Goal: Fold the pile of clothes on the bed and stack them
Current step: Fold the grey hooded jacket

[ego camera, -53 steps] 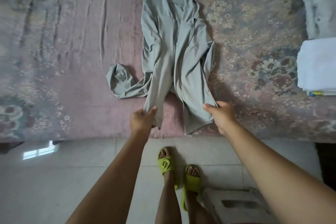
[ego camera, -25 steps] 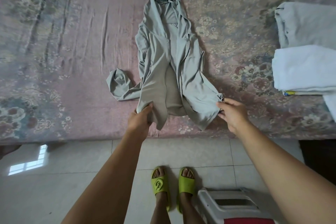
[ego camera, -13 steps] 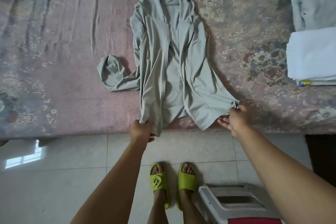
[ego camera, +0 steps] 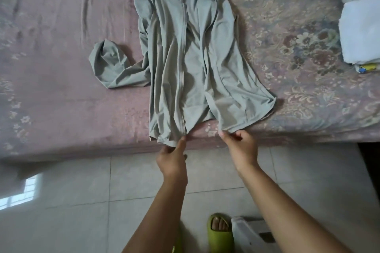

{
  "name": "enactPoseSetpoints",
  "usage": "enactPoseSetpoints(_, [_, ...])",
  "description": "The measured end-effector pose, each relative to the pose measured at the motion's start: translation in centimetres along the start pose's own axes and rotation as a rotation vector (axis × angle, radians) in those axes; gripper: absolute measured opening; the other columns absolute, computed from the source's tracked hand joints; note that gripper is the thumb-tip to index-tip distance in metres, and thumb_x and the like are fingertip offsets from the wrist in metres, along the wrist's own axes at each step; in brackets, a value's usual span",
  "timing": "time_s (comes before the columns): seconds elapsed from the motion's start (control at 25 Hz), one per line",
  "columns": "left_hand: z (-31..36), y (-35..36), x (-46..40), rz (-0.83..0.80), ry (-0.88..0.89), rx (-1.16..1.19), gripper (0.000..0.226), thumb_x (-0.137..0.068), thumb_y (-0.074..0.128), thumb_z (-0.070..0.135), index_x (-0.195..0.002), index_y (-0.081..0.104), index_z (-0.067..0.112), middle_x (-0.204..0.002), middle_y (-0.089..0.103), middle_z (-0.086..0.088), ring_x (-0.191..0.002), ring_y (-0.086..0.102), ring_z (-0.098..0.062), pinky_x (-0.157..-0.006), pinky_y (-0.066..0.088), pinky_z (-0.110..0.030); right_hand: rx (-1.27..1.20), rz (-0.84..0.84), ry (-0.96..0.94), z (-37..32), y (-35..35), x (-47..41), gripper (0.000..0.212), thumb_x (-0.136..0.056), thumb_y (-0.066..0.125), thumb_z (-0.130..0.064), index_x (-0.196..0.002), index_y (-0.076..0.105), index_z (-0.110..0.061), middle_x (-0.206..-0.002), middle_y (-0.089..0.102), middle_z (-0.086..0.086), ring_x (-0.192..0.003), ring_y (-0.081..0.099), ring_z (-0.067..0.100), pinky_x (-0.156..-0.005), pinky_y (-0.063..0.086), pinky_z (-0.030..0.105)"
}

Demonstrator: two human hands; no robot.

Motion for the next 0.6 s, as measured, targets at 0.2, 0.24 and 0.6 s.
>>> enactPoseSetpoints(0.2, [-1.2,1.8,0.0,-0.151,0.046,0.167,0.017,-0.083,0.071,0.014,-0.074,0.058,0.006,-0.063,0.061,-0.004,-0.064,0.064,-0.016,-0.059,0.053,-0.023,-0.43,0.101,-0.097,0.6,0.0,1.2,0.015,-0.088,0.064,-0.016,-0.075,0.06,-0.011,-0.066,0.059,-0.001,-0.06,0.052,0.004,-0.057,0.041,0.014])
enactPoseSetpoints(0.24, [-1.0,2.3,0.1,-0.205,0.076,0.172,0.017,-0.082,0.071,0.013,-0.071,0.059,0.007,-0.061,0.062,-0.004,-0.062,0.064,-0.015,-0.055,0.052,-0.022,-0.693,0.004,-0.037,0.7,0.3,1.1,0.01,-0.089,0.061,-0.012,-0.079,0.061,-0.009,-0.07,0.064,0.003,-0.064,0.058,0.008,-0.059,0.046,0.016])
enactPoseSetpoints(0.6, [-0.8,6.8,-0.6,-0.67,0.344,0.164,0.014,-0.087,0.059,0.009,-0.08,0.07,0.002,-0.077,0.072,-0.014,-0.067,0.069,-0.018,-0.062,0.057,-0.027,-0.703,-0.409,-0.058,3.5,3.4,-1.7,0.031,-0.09,0.044,-0.02,-0.062,0.053,-0.01,-0.047,0.044,0.008,-0.035,0.029,0.013,-0.042,0.025,0.024])
Point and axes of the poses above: each hand's wrist, its own x-axis away from the middle knuckle, its own y-axis out of the palm, z = x × y, the point moved 6 cm from there along -x, towards the middle knuckle
